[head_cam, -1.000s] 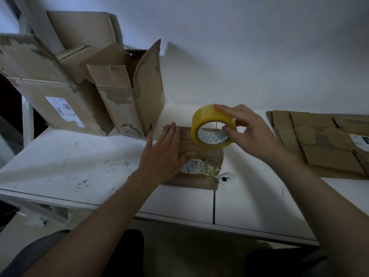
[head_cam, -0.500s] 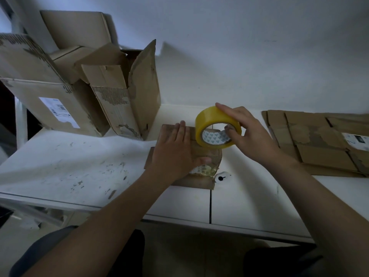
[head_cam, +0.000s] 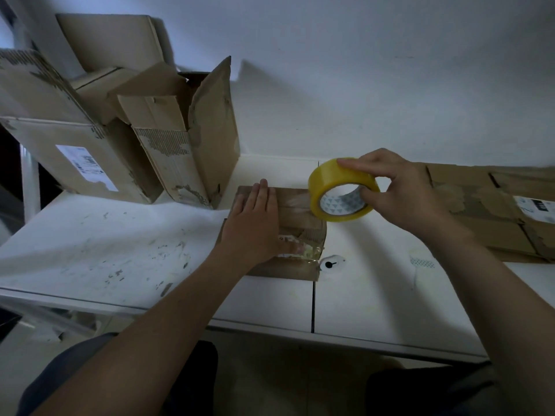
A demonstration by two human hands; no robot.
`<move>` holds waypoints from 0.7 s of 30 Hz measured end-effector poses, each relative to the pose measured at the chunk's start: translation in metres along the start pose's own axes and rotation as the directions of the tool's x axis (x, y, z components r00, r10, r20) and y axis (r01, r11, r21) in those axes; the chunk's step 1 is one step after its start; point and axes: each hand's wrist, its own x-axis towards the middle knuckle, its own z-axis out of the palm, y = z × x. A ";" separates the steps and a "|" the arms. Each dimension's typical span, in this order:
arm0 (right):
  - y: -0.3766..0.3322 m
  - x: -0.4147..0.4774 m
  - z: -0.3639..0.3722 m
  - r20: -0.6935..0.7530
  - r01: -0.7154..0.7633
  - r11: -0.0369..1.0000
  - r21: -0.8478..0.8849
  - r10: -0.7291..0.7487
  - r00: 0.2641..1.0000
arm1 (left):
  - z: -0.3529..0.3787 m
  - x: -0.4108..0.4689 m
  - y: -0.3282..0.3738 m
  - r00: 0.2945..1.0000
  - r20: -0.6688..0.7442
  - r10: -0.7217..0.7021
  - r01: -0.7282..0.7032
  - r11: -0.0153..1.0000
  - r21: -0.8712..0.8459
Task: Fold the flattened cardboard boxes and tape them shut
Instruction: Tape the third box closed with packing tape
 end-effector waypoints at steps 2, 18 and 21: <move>0.004 -0.005 -0.007 0.020 0.000 0.998 -0.055 0.001 1.000 | 0.000 0.000 0.000 1.000 -0.002 0.000 0.000 1.000 -0.007; 0.045 -0.030 -0.001 0.081 -0.016 0.982 -0.186 0.032 0.996 | 0.000 0.000 -0.001 0.999 0.032 0.000 -0.001 1.000 0.021; 0.048 -0.035 0.002 0.078 -0.015 0.981 -0.193 0.031 0.996 | -0.001 0.000 0.001 1.000 0.026 -0.002 0.002 1.000 0.016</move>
